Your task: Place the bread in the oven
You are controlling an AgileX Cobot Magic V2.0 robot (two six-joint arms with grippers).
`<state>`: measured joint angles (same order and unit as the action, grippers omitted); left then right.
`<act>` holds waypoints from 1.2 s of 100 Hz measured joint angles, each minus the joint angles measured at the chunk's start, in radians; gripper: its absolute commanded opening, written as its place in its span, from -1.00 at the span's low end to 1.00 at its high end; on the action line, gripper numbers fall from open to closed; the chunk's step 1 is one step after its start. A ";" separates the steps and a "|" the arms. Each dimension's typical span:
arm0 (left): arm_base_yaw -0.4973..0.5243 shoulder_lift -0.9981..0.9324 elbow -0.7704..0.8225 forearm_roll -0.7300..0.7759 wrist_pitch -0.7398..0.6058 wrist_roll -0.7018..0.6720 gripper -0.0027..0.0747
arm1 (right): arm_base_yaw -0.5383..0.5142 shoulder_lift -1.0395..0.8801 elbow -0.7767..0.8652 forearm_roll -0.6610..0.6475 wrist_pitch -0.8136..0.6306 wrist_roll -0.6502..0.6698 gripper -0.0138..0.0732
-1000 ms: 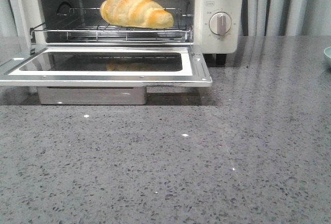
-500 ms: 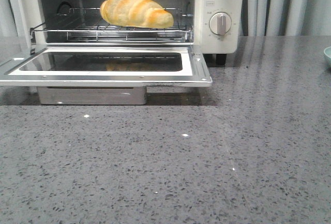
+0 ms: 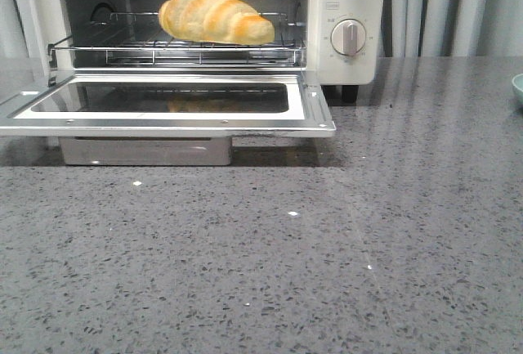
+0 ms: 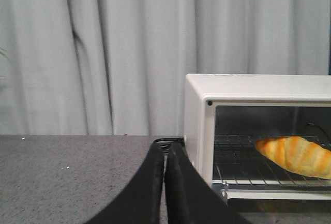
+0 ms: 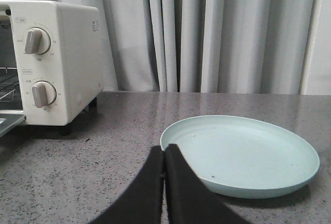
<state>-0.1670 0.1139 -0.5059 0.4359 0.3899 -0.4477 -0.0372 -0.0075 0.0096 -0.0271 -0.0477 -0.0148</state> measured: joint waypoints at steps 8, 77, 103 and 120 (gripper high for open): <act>0.065 0.000 0.015 -0.040 0.000 0.000 -0.99 | 0.000 0.000 0.000 0.000 0.000 0.000 -0.77; 0.121 0.000 0.480 -0.293 -0.495 0.182 -0.99 | 0.000 0.000 0.000 0.000 -0.002 0.000 -0.77; 0.121 -0.023 0.504 -0.442 -0.524 0.405 -0.99 | 0.000 0.000 0.000 0.000 -0.002 0.000 -0.77; 0.121 -0.089 0.507 -0.458 -0.517 0.427 -0.99 | 0.000 0.000 0.000 0.000 -0.002 0.000 -0.77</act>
<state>-0.0460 0.0247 0.0010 -0.0220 -0.1272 -0.0209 -0.0372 -0.0075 0.0096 -0.0271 -0.0500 -0.0148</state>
